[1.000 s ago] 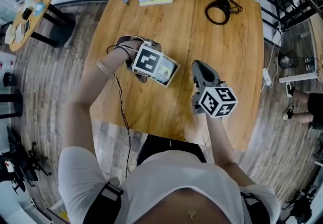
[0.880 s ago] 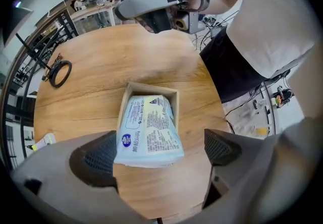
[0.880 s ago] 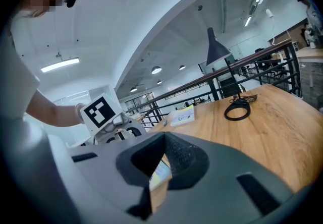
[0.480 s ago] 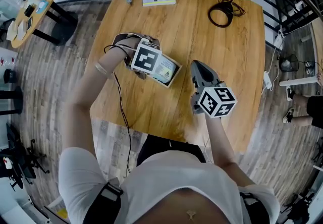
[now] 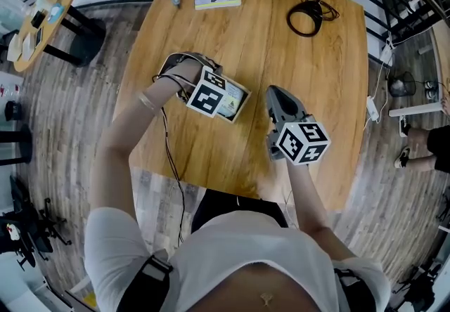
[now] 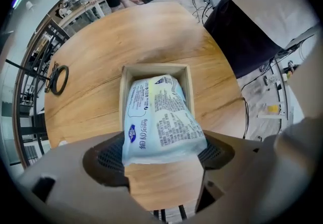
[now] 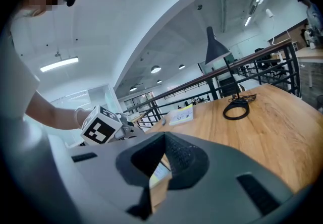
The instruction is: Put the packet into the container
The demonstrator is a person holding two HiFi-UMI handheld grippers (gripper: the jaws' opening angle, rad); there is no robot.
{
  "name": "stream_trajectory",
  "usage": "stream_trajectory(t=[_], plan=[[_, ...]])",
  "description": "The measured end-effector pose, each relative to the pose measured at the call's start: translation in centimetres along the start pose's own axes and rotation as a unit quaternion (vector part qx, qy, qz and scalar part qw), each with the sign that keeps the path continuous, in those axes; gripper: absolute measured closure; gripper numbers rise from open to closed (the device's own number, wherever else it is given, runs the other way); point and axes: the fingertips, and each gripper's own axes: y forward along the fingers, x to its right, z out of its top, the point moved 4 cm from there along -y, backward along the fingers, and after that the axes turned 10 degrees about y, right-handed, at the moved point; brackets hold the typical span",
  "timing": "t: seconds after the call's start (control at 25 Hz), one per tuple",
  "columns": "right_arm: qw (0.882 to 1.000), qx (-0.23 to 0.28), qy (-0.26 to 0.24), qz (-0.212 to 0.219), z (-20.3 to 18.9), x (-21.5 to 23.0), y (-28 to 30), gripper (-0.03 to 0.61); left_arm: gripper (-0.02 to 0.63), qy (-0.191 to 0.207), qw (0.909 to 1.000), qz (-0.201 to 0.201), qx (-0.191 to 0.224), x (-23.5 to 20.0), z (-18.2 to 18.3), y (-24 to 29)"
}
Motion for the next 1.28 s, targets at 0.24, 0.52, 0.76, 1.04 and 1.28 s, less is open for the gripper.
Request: stream_trajectory(t=[0.24,0.52,0.76,1.04,1.28], plan=[[1.0,0.001,0.001,0.0,-0.1,0.1,-0.2,0.568,0.307,0.006,0.9976,0.031,0.062,0.3,0.2,-1.1],[1.0,-0.001,0.0,-0.002,-0.3,-0.1,-0.2,0.568,0.319,0.001,0.9896,0.041,0.138,0.3,-0.7,-1.6],[1.0,-0.002,-0.003,-0.006,-0.3,0.0,-0.3,0.568,0.069,-0.076,0.9812,0.049,0.171,-0.6,0.0,-2.0],[1.0,-0.002,-0.004,-0.002,-0.4,-0.5,-0.3,0.568,0.061,-0.089,0.9742,0.07,0.195,-0.3,-0.3,-5.7],[1.0,-0.001,-0.004,-0.001,-0.7,-0.8,-0.4,0.568,0.278,-0.089,0.9921,0.064,0.06,0.7,-4.3,-4.9]])
